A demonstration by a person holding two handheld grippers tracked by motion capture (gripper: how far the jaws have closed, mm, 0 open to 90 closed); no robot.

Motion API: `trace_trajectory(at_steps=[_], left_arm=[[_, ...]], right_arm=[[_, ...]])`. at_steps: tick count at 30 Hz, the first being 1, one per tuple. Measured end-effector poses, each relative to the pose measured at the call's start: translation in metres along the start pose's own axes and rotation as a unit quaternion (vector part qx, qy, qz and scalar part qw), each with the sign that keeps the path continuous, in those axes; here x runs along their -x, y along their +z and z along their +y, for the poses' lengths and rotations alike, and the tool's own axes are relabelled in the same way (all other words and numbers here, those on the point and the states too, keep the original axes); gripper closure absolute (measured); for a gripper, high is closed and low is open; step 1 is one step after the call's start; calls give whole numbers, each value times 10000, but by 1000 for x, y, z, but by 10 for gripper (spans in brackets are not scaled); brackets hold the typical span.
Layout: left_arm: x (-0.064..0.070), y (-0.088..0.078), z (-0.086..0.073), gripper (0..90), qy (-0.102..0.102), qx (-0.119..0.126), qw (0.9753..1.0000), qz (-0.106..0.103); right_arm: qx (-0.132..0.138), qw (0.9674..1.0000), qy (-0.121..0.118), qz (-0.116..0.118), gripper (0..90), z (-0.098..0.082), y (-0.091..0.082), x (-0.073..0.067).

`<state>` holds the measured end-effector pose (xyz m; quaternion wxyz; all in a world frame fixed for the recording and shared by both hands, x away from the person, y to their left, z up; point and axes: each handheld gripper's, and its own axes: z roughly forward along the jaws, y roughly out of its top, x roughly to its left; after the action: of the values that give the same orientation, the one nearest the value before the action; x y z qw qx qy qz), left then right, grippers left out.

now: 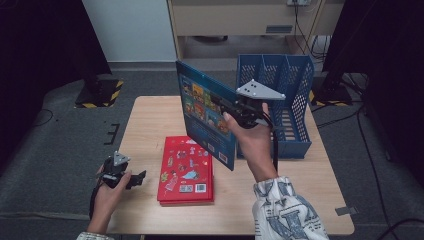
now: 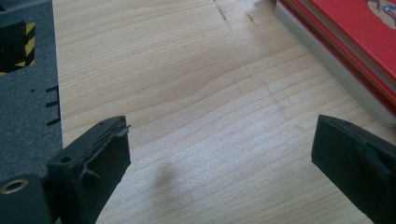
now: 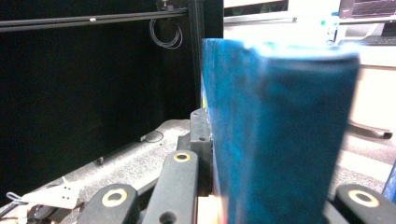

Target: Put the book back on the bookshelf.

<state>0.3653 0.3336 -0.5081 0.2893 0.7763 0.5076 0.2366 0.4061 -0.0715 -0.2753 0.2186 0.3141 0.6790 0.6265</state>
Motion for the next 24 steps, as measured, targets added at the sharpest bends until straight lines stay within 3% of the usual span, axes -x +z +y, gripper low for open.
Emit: trace_trajectory(at_steps=[24], left_arm=[[0,1,-2,38,2,-83,10000,29]], right_arm=[[144,9996,137,-215,830,13,-21,14]])
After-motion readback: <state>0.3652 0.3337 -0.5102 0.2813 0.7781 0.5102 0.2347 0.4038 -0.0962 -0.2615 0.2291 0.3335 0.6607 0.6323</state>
